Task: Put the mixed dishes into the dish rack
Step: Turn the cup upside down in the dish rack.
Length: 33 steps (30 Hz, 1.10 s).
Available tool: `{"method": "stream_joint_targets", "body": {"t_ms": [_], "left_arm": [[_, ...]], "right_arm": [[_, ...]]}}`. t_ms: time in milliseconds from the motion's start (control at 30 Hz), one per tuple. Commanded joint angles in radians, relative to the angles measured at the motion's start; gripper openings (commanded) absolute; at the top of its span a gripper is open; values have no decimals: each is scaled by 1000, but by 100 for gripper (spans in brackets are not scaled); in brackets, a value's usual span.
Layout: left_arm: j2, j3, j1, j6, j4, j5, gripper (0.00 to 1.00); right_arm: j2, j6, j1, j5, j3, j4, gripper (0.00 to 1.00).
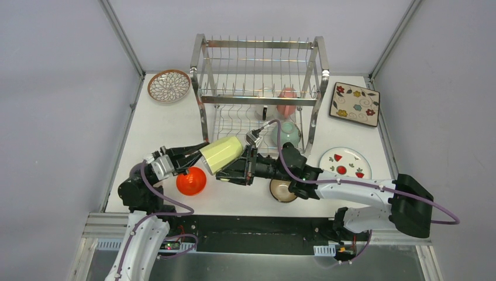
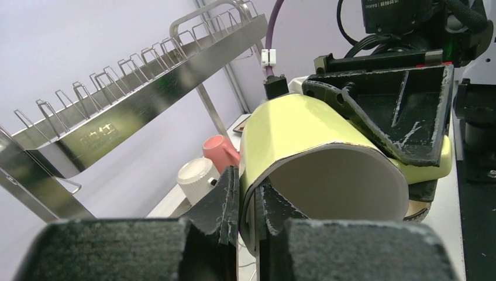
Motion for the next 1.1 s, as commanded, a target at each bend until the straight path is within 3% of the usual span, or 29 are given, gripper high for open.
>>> {"method": "stream_joint_targets", "body": {"t_ms": [0,100,233,333,533,867,933,1067], "left_arm": [[3,19,-9,-67,5,-19,1],[-1,28,-9,-67,-28,-38,17],[-6,49,-9,-59,-96,-44,45],[-9,72,-9,-34,-160,-37,56],[-19,151,-10,103,-464,-141,85],[-52,216,-9,200,-745,-421,90],[-55,231,-9,205,-793,-482,99],[-39,284,-9,222,-914,-637,99]], "right_arm": [[-21,-75,1,49,6,77,0],[-25,-83,0,64,-3,80,0],[-36,-110,1,82,-6,47,0],[-51,-146,0,97,-3,-19,0],[-91,-244,1,177,-9,-195,0],[-85,-424,0,245,59,-405,0],[-78,-446,1,263,71,-440,0],[-44,-452,-1,268,96,-468,0]]}}
